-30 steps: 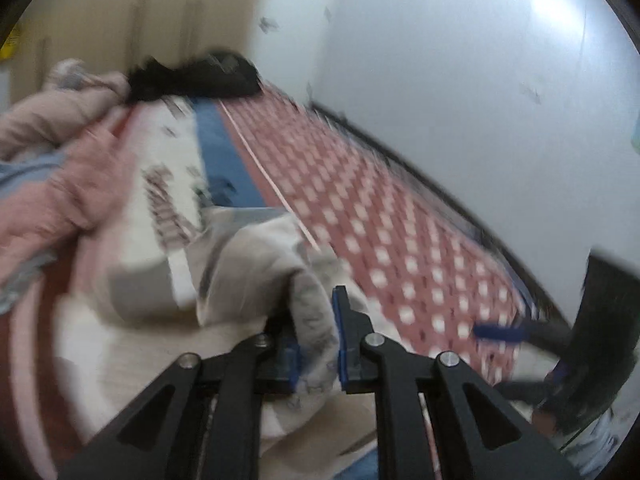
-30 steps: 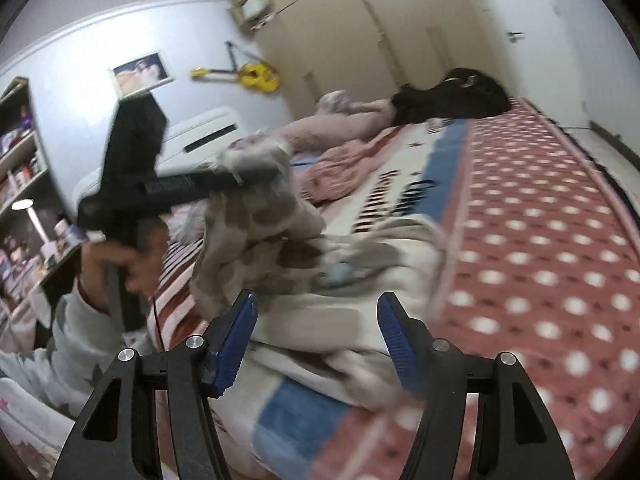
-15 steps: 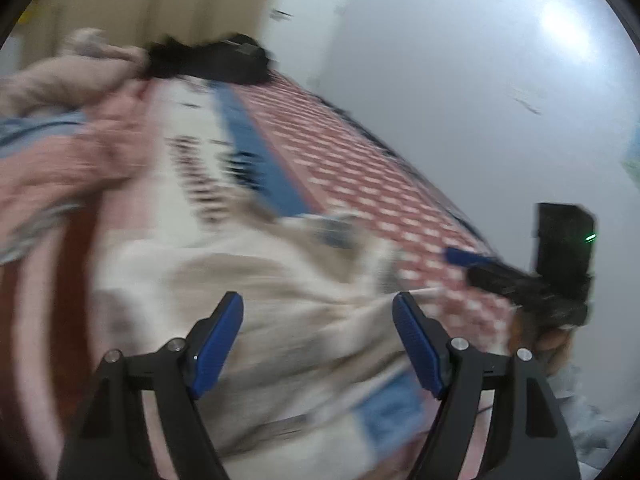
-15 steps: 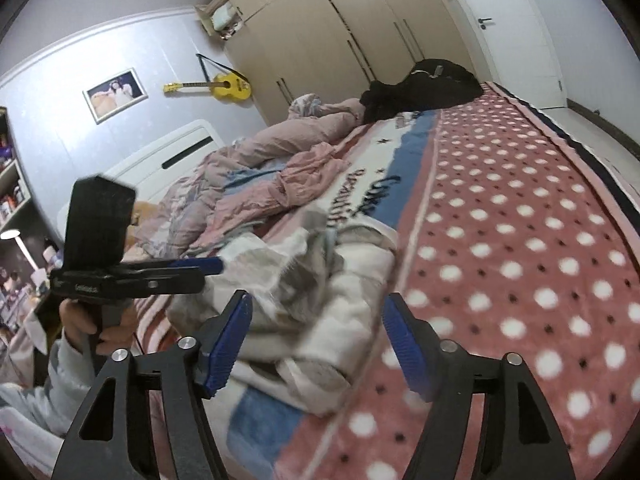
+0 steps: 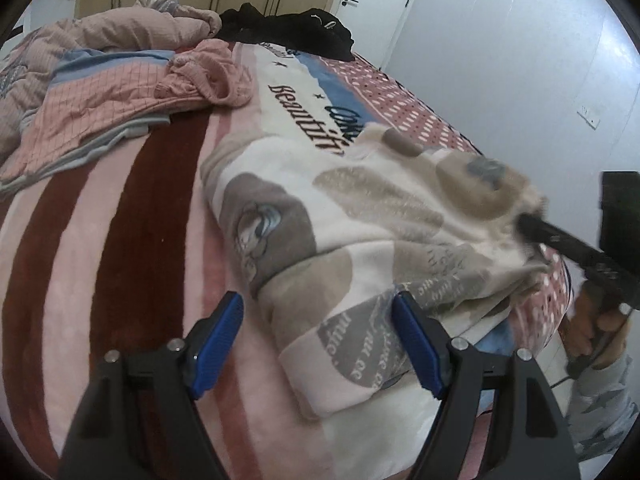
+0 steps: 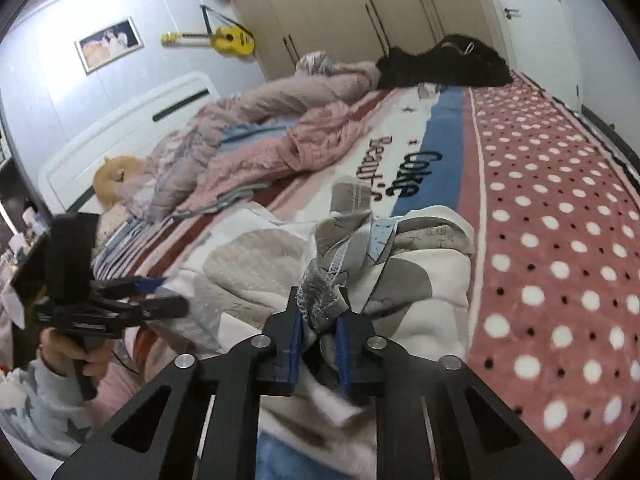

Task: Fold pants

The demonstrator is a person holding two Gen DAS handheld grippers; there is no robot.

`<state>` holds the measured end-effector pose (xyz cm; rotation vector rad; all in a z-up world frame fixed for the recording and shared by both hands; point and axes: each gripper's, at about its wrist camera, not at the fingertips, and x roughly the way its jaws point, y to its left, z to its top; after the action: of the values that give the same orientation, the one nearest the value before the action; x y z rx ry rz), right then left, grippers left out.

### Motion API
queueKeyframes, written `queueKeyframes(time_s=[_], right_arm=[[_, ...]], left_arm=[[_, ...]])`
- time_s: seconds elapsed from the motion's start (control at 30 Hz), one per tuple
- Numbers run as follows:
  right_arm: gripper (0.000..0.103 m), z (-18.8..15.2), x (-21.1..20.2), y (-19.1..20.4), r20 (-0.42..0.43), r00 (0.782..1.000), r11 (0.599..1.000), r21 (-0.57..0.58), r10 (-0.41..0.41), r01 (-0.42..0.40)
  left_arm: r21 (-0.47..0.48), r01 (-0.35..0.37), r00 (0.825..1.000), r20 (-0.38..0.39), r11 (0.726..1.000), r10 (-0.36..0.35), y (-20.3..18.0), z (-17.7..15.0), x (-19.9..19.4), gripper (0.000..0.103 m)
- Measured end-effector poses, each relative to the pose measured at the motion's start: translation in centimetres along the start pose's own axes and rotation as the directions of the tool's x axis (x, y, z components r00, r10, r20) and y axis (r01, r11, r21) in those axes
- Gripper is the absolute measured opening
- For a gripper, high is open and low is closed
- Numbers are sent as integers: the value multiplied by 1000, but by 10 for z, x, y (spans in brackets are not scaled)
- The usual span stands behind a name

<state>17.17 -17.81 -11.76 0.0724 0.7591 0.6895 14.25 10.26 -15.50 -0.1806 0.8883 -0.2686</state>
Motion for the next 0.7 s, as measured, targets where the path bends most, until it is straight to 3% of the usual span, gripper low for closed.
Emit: queueKeyframes(time_s=[0.13,0.37,0.4,0.43,0.5,0.63,0.7], right_arm=[[8,-15,-24,-1,-3,1000,1000,24,-15,15],[11,-31,-23,-15,-63,996,996,60,-59,62],[18,-27,-26,-14,-53,997,996,53,-64,67],[34,-23,-29,-13,-37,996,996,43,-80,82],[55,-15,-31,-11,-12,994,994,23,-107,107],[56,-8,-10,-14,-90,993,996,45,-76,80],[56,-10,4,-12,-124,989,995,31,-85,89]], left_arm=[[11,-3,1000,-18,1000,4,2,-9,6,74],[23,-8,1000,-29,1000,8,-1,-18,3,74],[40,-13,1000,-26,999,14,-4,-19,0,74],[53,-19,999,-26,998,21,-6,-19,-1,74],[76,-32,999,-29,997,34,-10,-19,0,74],[93,-112,994,-2,989,113,-14,-19,6,73],[56,-121,992,42,991,119,-11,-19,1,50]])
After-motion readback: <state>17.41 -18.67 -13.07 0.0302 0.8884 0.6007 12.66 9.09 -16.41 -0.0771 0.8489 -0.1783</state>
